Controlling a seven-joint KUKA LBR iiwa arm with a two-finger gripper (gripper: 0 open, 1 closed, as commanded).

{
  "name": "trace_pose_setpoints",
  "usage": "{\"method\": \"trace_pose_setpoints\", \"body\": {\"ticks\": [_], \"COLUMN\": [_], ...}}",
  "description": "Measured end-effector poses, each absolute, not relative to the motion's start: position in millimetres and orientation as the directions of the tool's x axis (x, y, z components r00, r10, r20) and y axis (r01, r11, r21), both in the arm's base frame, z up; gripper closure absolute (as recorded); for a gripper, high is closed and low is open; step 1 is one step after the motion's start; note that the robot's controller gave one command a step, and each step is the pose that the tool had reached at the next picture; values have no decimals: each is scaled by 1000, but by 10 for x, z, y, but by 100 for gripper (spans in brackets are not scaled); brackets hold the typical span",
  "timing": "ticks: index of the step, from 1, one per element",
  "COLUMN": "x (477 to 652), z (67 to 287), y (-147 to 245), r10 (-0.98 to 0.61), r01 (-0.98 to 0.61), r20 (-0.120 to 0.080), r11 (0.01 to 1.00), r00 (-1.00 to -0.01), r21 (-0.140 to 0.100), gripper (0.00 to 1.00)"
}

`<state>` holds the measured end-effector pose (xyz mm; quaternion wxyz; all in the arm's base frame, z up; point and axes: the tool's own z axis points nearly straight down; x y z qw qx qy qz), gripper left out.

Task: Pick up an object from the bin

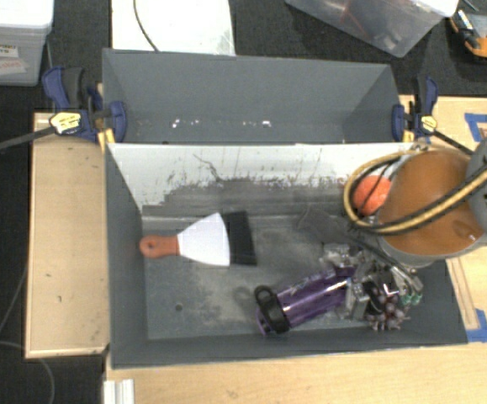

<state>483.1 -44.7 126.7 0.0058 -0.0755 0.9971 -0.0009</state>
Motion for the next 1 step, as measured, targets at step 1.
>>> {"method": "trace_pose_setpoints", "body": {"ticks": [1], "x": [4877], "z": [1205], "y": [-484], "r10": [-147], "r01": [-147], "r20": [-15], "r11": [989], "r00": [-989], "r21": [-3], "gripper": [100]}}
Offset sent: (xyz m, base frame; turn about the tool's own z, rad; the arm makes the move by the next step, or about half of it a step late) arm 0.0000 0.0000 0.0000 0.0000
